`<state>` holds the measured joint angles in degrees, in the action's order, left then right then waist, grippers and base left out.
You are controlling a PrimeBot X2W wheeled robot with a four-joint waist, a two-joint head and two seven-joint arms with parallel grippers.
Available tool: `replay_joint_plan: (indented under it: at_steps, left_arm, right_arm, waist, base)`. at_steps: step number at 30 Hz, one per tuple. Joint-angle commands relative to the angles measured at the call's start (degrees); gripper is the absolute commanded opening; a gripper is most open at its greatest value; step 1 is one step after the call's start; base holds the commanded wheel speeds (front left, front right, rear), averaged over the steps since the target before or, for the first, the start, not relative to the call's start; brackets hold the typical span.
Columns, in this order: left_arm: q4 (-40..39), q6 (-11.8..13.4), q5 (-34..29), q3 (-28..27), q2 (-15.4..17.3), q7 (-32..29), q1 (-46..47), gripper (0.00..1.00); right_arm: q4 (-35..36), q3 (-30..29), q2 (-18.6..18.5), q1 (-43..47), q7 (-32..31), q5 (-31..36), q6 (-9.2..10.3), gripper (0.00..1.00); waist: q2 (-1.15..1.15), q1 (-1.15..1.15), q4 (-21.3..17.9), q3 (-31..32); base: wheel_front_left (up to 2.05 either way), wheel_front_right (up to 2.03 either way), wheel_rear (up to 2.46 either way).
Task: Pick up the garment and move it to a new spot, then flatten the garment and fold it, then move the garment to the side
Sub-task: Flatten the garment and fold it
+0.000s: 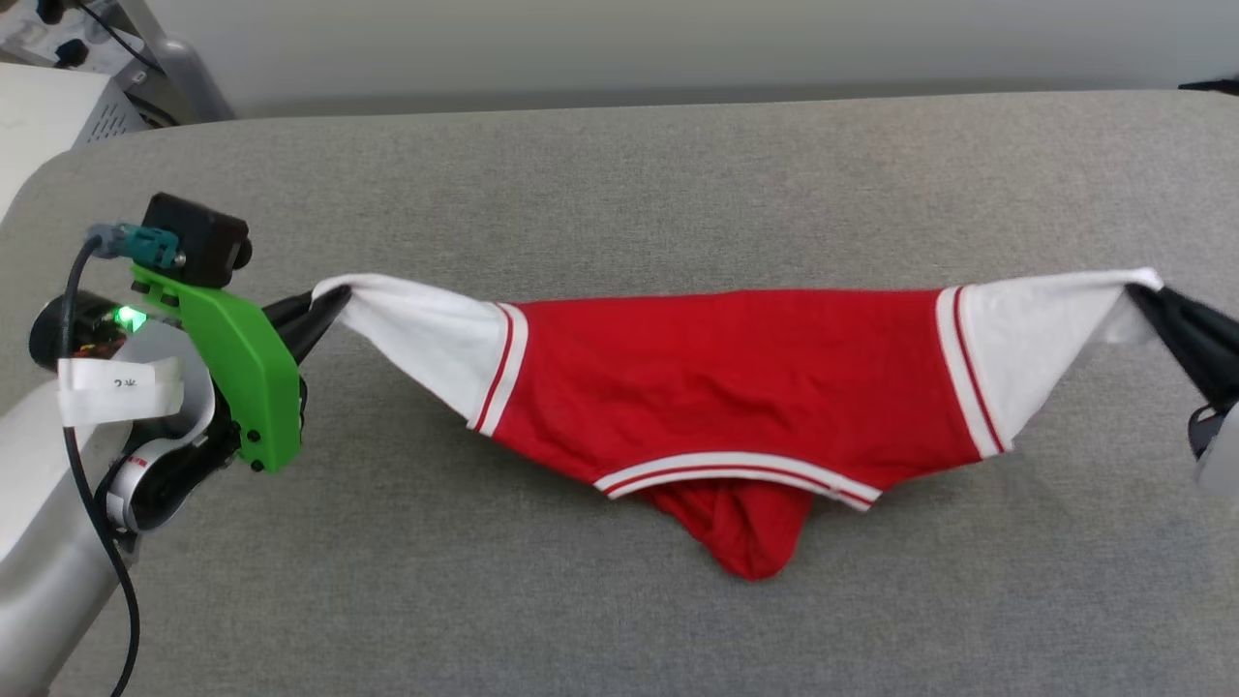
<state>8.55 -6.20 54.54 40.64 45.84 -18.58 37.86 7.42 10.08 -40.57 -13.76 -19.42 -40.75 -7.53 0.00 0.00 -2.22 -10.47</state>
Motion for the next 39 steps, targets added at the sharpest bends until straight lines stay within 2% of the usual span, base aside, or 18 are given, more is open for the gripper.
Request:
replay_joint_plan:
  at_steps: [1,5,9,14,20,26,31,39]
  left_arm:
    - [-1.9,0.7,0.0,-0.8,0.4,0.8,0.7,0.0]
    - [-8.4,2.3,-1.0,-3.0,1.2,2.6,2.9,0.0]
    - [-12.7,2.9,-1.6,-4.9,0.7,3.8,6.2,0.0]
    - [-13.3,2.8,-3.7,-6.0,-1.2,4.2,12.8,0.0]
    - [-9.1,2.1,-6.3,-6.6,-5.7,4.3,24.1,0.0]
    - [-2.4,1.3,-8.9,-7.2,-9.8,4.6,36.7,0.0]
    - [5.0,0.5,-11.7,-7.7,-12.3,6.2,47.3,0.0]
    - [16.0,-0.4,-15.7,-7.6,-13.6,11.0,59.2,0.0]
  right_arm:
    - [0.6,-1.1,-0.5,-1.5,1.0,-0.2,0.04,0.0]
    - [1.7,-4.0,-1.8,-4.3,3.0,0.0,0.04,0.0]
    - [2.8,-5.5,-2.3,-8.4,3.6,-0.1,0.04,0.0]
    - [2.9,-4.9,-2.7,-15.8,3.8,0.0,0.04,0.0]
    - [-0.9,-0.8,-2.7,-29.2,2.7,0.8,0.04,0.0]
    - [-8.9,3.6,-0.4,-45.9,2.4,3.2,0.04,0.0]
    - [-17.7,7.6,1.2,-59.5,4.5,6.3,0.04,0.0]
    - [-31.3,13.2,4.3,-75.6,10.4,8.9,0.04,0.0]
  waist:
    - [0.0,0.0,1.1,1.2]
    - [0.0,0.0,1.6,2.1]
    - [0.0,0.0,1.8,2.3]
    - [0.0,0.0,1.7,0.8]
    - [0.0,0.0,1.2,-3.7]
    - [0.0,0.0,0.4,-9.5]
    - [0.0,0.0,0.0,-14.0]
    - [0.0,0.0,-0.4,-19.1]
  base:
    - [0.0,0.0,0.0]
    - [0.0,0.0,0.0]
    - [0.0,0.0,0.0]
    - [0.0,0.0,0.0]
    - [0.0,0.0,0.0]
    - [0.0,0.0,0.0]
    - [0.0,0.0,0.0]
    - [0.0,0.0,0.0]
